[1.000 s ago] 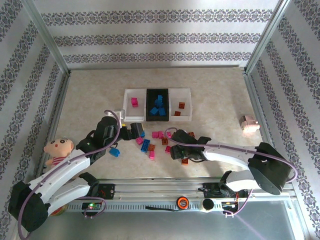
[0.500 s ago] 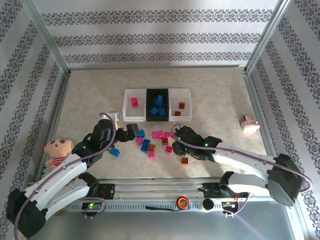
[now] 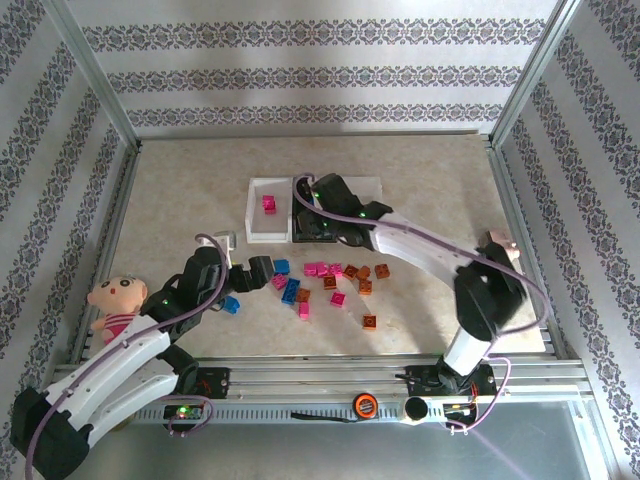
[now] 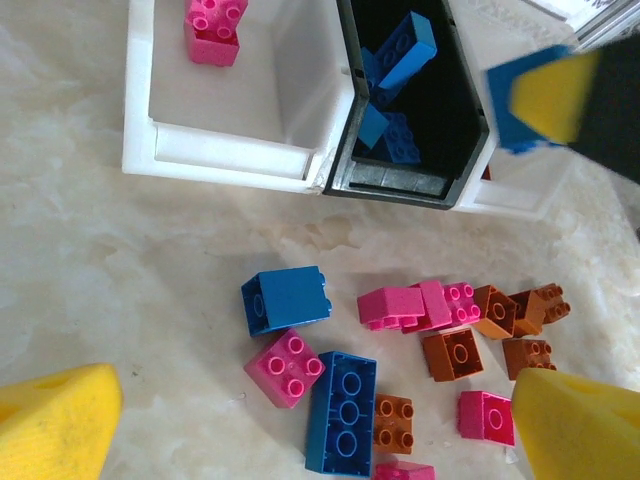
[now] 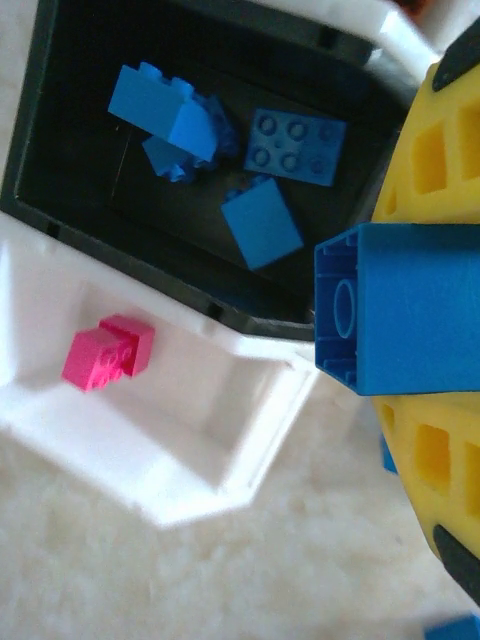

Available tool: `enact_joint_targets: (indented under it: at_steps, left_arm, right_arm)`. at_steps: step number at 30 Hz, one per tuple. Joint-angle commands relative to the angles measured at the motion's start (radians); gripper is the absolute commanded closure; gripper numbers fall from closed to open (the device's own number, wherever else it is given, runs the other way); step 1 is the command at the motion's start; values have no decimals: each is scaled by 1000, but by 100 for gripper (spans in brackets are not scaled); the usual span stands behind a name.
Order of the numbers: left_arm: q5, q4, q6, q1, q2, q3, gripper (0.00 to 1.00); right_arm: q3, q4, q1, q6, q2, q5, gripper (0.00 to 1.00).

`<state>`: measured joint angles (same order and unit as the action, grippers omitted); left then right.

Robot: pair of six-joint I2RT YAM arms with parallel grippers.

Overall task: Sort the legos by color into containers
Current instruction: Place the lego in the container, then pick up the lego from the bottom-left of the table.

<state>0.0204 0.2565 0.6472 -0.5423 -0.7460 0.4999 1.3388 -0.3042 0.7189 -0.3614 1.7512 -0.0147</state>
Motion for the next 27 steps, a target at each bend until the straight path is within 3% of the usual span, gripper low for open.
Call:
enact_joint_targets:
  at_steps: [1, 9, 13, 21, 27]
  left_arm:
    - [-32, 72, 30, -4, 42, -15, 0]
    - [-46, 149, 46, -4, 71, -15, 0]
    - [-103, 218, 66, -4, 85, -1, 0]
    - [-197, 321, 120, -4, 72, 3, 0]
    - [-194, 253, 130, -4, -49, -52, 8]
  right_arm:
    - [115, -31, -19, 34, 91, -44, 75]
    - [262, -44, -55, -23, 280, -30, 67]
    - [288, -39, -54, -37, 299, -21, 44]
    - [157, 21, -41, -43, 150, -3, 36]
    - [-36, 100, -9, -58, -1, 5, 35]
